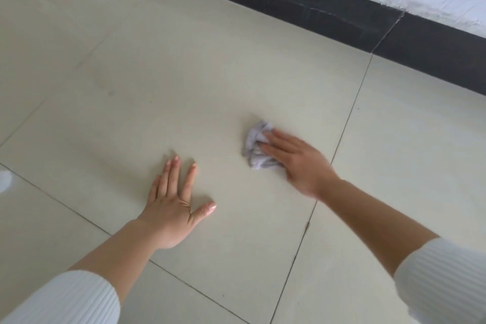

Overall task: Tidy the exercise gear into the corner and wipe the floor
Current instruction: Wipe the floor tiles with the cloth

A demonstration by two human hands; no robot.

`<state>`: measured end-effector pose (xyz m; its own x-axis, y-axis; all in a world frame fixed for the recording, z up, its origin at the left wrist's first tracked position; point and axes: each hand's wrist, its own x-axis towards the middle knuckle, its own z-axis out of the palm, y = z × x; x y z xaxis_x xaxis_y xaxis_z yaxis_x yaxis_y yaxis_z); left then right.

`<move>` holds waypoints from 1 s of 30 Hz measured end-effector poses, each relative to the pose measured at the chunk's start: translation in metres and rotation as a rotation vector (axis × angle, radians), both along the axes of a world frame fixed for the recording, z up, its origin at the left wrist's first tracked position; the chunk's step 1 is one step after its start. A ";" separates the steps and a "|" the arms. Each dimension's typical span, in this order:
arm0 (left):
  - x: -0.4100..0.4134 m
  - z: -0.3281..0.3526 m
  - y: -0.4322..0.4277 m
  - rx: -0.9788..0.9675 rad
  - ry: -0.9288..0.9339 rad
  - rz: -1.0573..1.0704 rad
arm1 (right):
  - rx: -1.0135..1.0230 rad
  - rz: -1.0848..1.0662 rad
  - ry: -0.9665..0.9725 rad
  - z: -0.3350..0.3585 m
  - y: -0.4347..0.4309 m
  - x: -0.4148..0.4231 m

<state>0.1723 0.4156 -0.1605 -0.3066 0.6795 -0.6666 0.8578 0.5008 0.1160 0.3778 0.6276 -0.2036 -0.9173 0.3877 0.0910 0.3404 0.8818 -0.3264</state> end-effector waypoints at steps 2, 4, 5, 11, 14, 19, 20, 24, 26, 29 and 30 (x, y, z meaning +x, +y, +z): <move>0.000 0.000 -0.001 0.005 -0.005 -0.002 | 0.027 -0.262 -0.029 0.002 0.031 0.032; -0.001 -0.001 -0.002 0.018 -0.009 0.002 | 0.009 -0.639 -0.112 0.009 0.055 0.063; -0.001 -0.002 -0.002 0.024 -0.007 0.001 | -0.004 -0.779 -0.144 0.012 0.059 0.072; 0.000 -0.009 -0.003 0.045 0.022 -0.003 | -0.105 -0.866 0.096 0.001 -0.007 0.031; 0.001 -0.013 -0.004 0.090 0.051 -0.008 | -0.129 -0.705 0.147 -0.003 -0.066 0.014; 0.002 -0.019 -0.013 0.249 0.042 -0.013 | -0.134 -0.457 0.155 0.001 -0.153 0.012; 0.002 -0.020 -0.018 0.285 0.035 -0.021 | -0.137 -0.397 0.147 0.001 -0.169 0.015; -0.010 -0.022 -0.059 0.332 0.059 0.011 | -0.138 -0.085 0.026 -0.002 -0.209 0.035; -0.029 -0.019 -0.081 0.338 0.117 0.111 | 0.018 0.050 -0.028 0.003 -0.189 0.046; -0.059 -0.013 -0.110 0.229 0.158 0.168 | 0.164 -0.201 -0.108 0.010 -0.144 0.057; -0.065 -0.012 -0.117 0.198 0.151 0.156 | 0.155 -0.395 -0.116 0.014 -0.130 0.060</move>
<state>0.1077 0.2985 -0.1726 -0.5033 0.7286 -0.4646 0.7870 0.6085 0.1017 0.4377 0.4974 -0.1895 -0.7088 0.7008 0.0805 0.6880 0.7120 -0.1405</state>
